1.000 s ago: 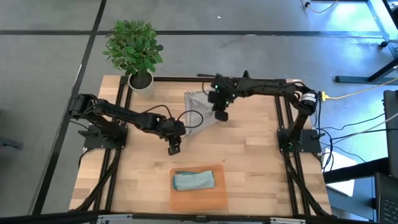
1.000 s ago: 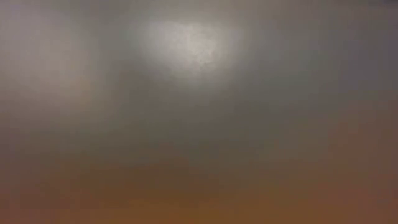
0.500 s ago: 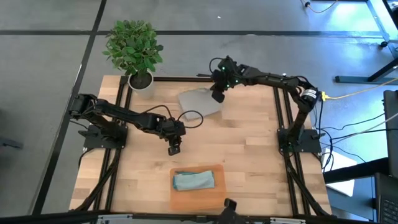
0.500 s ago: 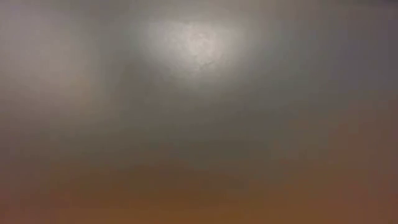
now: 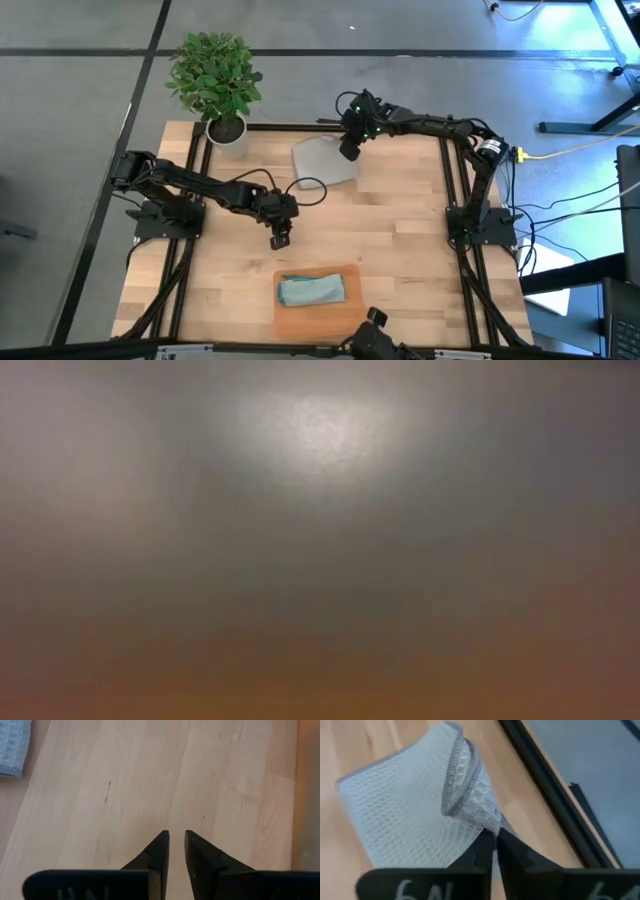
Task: Roll microfiber towels into tight, uniform cylinder then place into a basket
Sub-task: Fold the gray towel, then roll the gray towel
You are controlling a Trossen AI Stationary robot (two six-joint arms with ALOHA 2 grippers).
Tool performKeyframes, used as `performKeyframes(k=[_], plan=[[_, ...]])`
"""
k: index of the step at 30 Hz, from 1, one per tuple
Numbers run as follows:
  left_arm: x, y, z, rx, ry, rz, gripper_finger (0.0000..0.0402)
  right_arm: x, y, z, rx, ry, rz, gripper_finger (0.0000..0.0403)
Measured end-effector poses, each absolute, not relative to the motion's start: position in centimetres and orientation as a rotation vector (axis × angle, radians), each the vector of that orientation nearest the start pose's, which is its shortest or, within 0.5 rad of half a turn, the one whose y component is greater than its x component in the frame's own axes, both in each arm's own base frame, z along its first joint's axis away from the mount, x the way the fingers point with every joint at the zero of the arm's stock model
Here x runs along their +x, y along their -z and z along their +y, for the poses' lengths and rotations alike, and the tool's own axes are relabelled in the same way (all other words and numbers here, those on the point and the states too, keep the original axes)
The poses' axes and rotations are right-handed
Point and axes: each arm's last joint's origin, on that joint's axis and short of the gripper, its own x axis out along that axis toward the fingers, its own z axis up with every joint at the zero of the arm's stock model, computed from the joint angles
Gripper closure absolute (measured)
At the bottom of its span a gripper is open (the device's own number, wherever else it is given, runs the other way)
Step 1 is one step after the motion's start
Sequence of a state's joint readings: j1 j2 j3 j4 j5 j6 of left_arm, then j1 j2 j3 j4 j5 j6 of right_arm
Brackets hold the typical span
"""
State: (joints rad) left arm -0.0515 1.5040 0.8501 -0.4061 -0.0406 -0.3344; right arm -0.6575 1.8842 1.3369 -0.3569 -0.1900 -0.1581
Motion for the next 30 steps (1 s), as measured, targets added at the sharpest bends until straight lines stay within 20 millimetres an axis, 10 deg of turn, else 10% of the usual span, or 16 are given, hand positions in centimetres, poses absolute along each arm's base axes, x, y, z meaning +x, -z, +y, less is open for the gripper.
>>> performKeyframes(k=[12, 17, 30], plan=[[28.0, -18.1, -1.3, -0.257, -0.172, 1.049, 0.0349, 32.0, -21.2, -24.6, 0.257, 0.556, 0.896, 0.0248], [28.0, -18.1, -0.7, -0.265, -0.222, 1.039, 0.0349, 32.4, -23.5, -24.3, 0.319, 0.379, 0.908, 0.0221], [29.3, -18.2, 8.1, -0.243, -0.545, 0.817, 0.0349, 31.6, -18.6, -20.2, 0.378, 0.064, 1.062, 0.0217]])
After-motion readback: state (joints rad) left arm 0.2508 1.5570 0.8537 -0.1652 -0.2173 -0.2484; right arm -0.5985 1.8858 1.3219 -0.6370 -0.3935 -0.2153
